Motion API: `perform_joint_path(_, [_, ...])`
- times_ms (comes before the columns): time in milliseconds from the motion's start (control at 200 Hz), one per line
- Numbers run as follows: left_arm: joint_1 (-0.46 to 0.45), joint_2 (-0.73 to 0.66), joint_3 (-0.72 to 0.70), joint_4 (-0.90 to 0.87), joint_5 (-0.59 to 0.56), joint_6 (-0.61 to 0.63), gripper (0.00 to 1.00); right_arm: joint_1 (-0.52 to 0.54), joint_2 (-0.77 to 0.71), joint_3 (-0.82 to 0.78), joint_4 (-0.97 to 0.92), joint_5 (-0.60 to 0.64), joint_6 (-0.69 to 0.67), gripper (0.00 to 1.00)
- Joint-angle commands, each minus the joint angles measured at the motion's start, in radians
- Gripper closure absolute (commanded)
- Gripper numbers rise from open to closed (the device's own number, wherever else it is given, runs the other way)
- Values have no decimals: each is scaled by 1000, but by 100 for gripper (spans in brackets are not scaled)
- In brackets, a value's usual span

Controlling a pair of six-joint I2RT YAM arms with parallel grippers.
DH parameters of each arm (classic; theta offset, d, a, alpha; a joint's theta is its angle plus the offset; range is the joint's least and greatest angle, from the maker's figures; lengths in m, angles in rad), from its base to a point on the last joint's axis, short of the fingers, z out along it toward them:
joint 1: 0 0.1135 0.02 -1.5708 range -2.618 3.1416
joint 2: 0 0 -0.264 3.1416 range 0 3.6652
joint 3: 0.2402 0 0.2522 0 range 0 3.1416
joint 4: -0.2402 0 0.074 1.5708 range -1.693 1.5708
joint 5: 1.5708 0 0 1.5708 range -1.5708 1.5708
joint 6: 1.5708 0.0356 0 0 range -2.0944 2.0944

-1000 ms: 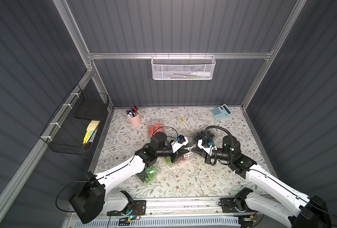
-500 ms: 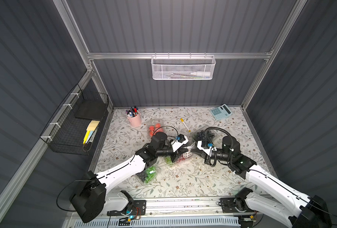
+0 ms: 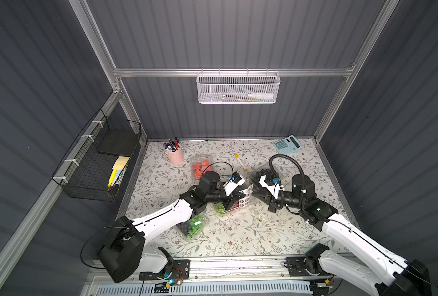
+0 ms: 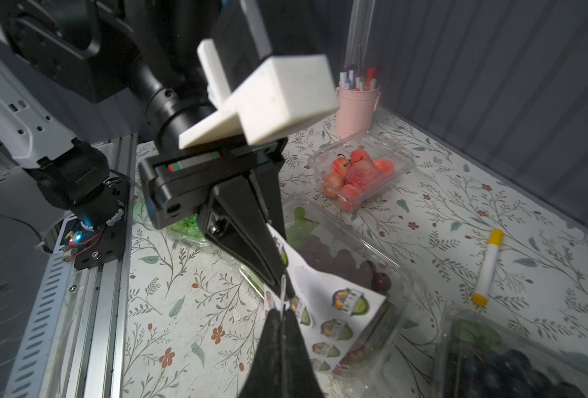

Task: Label fruit boxes
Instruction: Stick the label on the fruit box.

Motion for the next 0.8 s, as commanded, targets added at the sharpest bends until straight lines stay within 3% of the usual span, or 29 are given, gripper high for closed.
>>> perform_joint_path(0, [-5,44,15,90,86,-178,100,-73,16,80,-147,3,137,100])
perform_joint_path(165, [-65,135,75,36,91,-225,100,-230,40,129,-203,-49,269,100])
perform_joint_path(300, [-96,200,105,28,100,-261,100,-318,96,187,-311,-91,303,100])
perform_joint_path(630, [-96,195,186,-100,10,-261,100,-344,421,408,-628,-45,355,100])
perform_joint_path(795, [-47,232,305,-201,-1,-248,100,-345,641,644,-877,-24,300,100])
